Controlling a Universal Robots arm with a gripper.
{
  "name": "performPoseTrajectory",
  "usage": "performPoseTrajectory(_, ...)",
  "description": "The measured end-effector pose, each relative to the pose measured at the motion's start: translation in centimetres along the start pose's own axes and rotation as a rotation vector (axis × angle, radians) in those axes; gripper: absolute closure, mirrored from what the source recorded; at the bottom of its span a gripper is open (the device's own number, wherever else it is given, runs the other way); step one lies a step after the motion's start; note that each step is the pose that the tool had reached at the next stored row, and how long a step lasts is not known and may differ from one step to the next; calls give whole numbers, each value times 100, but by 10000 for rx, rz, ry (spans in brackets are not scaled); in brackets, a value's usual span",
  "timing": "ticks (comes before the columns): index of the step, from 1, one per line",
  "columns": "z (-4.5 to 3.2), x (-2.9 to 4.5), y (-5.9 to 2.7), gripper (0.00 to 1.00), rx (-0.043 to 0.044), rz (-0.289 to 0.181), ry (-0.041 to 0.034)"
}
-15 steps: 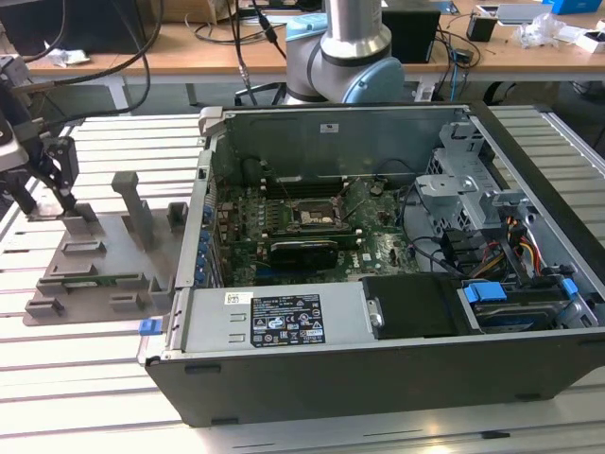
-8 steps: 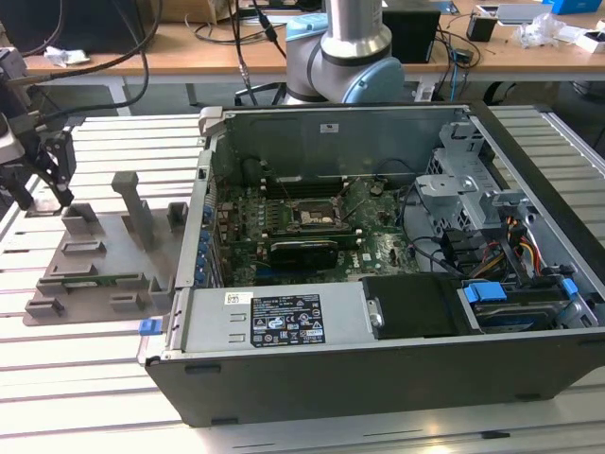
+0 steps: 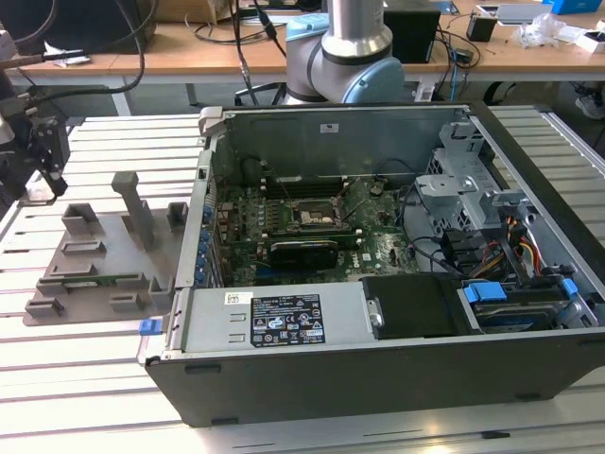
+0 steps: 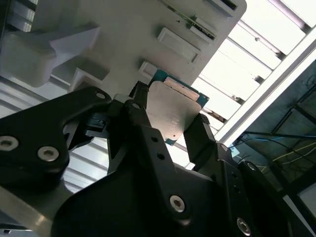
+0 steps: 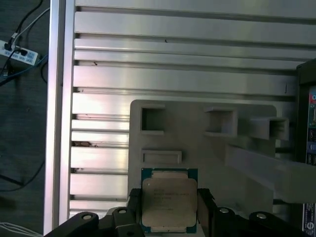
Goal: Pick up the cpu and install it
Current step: 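Pick up the cpu and move it towards the insertion slot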
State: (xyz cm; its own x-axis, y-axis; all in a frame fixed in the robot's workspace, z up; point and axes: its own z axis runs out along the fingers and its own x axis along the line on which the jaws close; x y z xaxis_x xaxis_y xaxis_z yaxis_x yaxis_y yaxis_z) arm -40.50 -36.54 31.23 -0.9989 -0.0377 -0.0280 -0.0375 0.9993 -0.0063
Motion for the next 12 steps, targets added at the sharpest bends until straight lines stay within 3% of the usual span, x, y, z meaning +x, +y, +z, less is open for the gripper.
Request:
performPoseTrajectory(2, -85, -2, -1, 46, 1, 0, 0)
performPoseTrajectory(6, -158, -5, -1, 46, 0, 0, -1)
performPoseTrajectory(12, -338, -10, -2, 46, 0, 0, 0)
